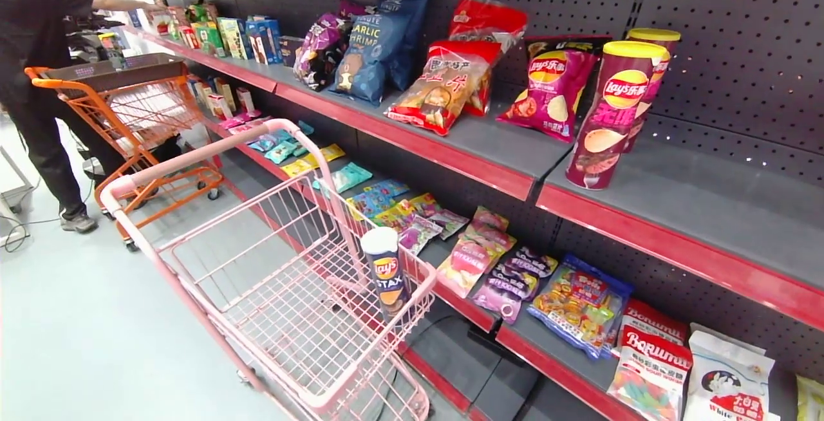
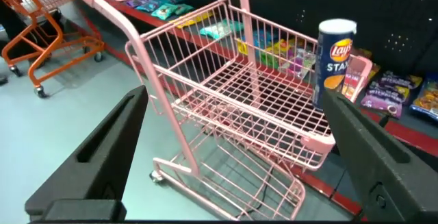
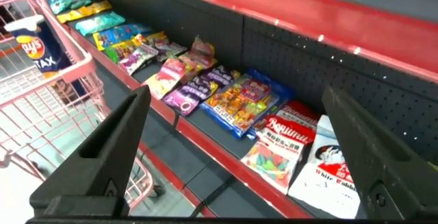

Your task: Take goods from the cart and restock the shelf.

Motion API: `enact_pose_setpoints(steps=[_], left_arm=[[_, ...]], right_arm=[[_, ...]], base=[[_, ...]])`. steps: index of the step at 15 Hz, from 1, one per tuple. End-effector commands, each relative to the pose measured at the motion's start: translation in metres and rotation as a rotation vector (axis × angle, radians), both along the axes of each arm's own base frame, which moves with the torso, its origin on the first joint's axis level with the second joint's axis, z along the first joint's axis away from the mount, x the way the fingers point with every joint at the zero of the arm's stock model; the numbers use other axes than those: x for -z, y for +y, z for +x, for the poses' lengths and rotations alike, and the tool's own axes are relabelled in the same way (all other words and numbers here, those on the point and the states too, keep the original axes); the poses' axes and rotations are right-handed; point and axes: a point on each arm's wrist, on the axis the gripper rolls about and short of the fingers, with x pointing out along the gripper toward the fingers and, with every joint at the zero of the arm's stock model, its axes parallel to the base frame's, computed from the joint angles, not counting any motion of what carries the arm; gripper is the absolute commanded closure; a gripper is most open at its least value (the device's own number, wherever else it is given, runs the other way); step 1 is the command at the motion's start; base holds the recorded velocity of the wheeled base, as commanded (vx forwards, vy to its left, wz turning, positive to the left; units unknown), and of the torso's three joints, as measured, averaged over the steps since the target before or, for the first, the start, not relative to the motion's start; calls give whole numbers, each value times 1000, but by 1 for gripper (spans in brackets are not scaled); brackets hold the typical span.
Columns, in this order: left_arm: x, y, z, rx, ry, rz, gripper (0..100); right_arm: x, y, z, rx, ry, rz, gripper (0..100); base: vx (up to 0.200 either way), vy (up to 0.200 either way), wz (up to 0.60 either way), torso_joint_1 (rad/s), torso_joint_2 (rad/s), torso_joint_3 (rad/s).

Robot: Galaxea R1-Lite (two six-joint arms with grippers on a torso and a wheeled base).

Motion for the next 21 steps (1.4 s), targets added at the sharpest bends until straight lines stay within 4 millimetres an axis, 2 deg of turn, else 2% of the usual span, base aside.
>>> enact_pose_setpoints(steps=[1, 8, 9, 10, 11, 12, 13, 15, 16, 17, 18, 21], left_arm=[[0, 0, 0, 0, 2, -1, 0], [0, 0, 0, 1, 0, 7, 0], [-5, 0, -1, 18, -25, 53, 0], [-56, -1, -2, 76, -68, 66, 0], [-78, -1, 4, 90, -52, 62, 0], [-172, -3, 52, 104, -28, -71, 0], [-192, -4, 94, 91, 54, -108, 0], [-166, -6, 154, 87, 234, -105, 0], [-160, -9, 172, 97, 260, -104, 0], [-144, -17, 221, 129, 278, -99, 0], [-126, -24, 252, 155, 301, -99, 0], [-87, -63, 307, 331, 328, -88, 0]], right_arm=[[0, 0, 0, 0, 1, 2, 0], [0, 0, 0, 0, 1, 3, 0], [0, 0, 0, 2, 1, 3, 0], [0, 0, 0, 2, 1, 2, 0], [0, 0, 0, 2, 1, 2, 0], [0, 0, 0, 2, 1, 0, 0], [0, 0, 0, 0, 1, -2, 0], [0, 0, 0, 0, 1, 0, 0], [0, 0, 0, 2, 1, 0, 0], [1, 0, 0, 2, 3, 0, 0], [0, 0, 0, 0, 1, 0, 0], [1, 0, 0, 2, 3, -3, 0]], base=[[0, 0, 0, -203, 549, 334], [0, 0, 0, -178, 516, 340], [0, 0, 0, -66, 246, 154], [0, 0, 0, -46, 134, 95], [0, 0, 0, -27, 76, 56], [0, 0, 0, -12, 51, 36], [0, 0, 0, 0, 0, 0], [0, 0, 0, 0, 0, 0], [0, 0, 0, 0, 0, 0], [0, 0, 0, 0, 0, 0], [0, 0, 0, 0, 0, 0], [0, 0, 0, 0, 0, 0]])
